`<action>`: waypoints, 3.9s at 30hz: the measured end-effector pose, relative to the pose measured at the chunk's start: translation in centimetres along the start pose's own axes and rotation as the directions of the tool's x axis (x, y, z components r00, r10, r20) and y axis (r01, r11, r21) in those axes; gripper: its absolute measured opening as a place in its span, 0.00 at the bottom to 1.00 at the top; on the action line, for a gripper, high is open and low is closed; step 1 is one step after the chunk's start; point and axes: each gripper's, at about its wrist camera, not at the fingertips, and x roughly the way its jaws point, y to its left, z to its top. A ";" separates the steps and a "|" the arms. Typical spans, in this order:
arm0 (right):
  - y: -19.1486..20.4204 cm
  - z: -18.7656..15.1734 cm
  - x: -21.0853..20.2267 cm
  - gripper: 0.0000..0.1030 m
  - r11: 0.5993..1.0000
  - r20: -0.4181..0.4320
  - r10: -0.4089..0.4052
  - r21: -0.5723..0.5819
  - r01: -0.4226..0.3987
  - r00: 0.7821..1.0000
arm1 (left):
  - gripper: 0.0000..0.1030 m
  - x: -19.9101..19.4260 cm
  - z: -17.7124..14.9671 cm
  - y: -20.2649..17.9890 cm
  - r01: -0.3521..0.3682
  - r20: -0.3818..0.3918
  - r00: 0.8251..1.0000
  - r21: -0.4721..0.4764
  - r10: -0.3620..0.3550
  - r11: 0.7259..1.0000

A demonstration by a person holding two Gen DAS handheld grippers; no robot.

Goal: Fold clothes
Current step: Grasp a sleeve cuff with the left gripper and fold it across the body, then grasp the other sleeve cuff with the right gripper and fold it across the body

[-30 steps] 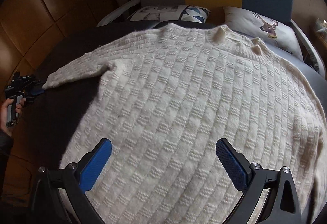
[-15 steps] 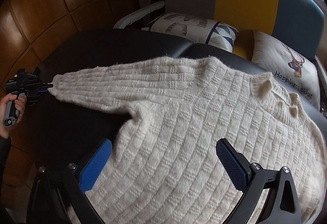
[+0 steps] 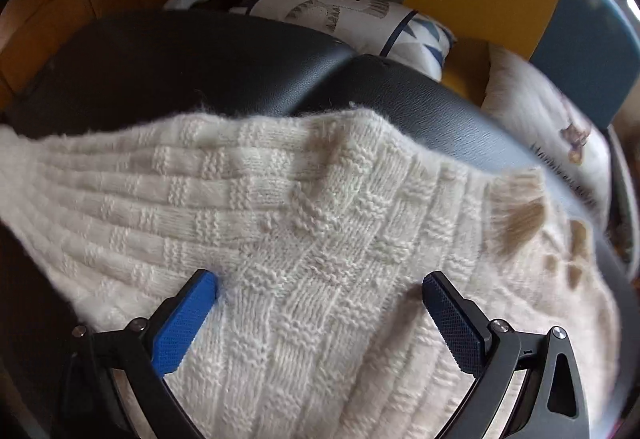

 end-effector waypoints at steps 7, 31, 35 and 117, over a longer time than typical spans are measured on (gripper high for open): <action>-0.3 0.5 0.2 1.00 1.000 0.014 -0.019 0.014 0.019 1.000 | 0.07 3.0 -0.5 0.6 -0.080 -0.050 0.996 -0.019 0.078 0.997; -1.9 -1.8 -2.6 1.00 1.000 0.017 -0.028 0.013 0.028 0.999 | 0.09 8.4 -4.9 -8.3 -0.168 -0.050 0.981 0.250 0.186 0.953; -3.1 -2.2 -0.7 1.00 0.997 -0.002 -0.019 0.076 0.019 1.000 | 0.05 9.9 -4.7 -9.3 -0.226 -0.015 0.971 0.276 0.240 0.934; -45.1 -42.9 -26.4 0.59 0.633 0.011 -0.379 0.733 0.250 0.926 | 0.17 -4.6 -60.4 -42.1 0.646 -0.661 0.749 0.745 0.054 0.166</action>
